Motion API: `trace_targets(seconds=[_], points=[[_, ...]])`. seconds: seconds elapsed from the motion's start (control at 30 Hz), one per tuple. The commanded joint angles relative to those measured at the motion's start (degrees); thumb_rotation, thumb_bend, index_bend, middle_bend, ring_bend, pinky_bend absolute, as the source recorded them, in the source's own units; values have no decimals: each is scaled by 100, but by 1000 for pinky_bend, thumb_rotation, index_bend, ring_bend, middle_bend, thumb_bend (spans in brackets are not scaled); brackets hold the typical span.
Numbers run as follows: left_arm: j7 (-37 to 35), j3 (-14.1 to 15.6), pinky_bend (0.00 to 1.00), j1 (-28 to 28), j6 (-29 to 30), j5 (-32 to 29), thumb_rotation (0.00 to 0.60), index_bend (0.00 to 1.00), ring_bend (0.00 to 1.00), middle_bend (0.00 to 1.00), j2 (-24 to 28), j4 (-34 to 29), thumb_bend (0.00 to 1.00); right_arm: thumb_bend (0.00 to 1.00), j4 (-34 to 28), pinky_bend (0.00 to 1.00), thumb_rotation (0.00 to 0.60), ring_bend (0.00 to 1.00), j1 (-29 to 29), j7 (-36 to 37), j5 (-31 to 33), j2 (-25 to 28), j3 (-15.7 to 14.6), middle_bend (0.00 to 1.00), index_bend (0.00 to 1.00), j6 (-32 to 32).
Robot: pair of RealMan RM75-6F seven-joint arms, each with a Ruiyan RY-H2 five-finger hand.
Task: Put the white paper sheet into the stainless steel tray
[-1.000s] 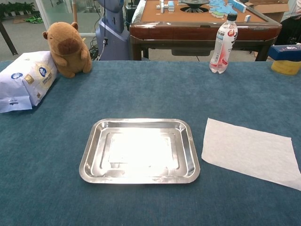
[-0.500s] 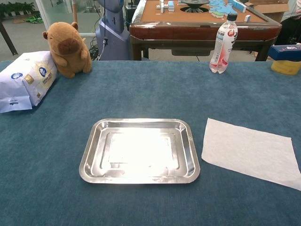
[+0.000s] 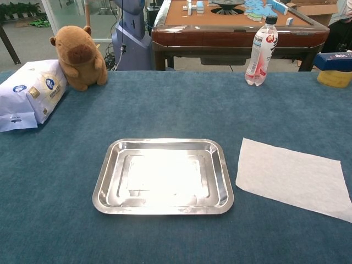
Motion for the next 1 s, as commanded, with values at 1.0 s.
trace_targets(seconds=[1.0], points=[[-7,-18,318,21,-26,-77,600,180,0,0,18,-23,0,0,1873,1000,600,1000,557,169,-901,-1239,-435,1000,323,79]])
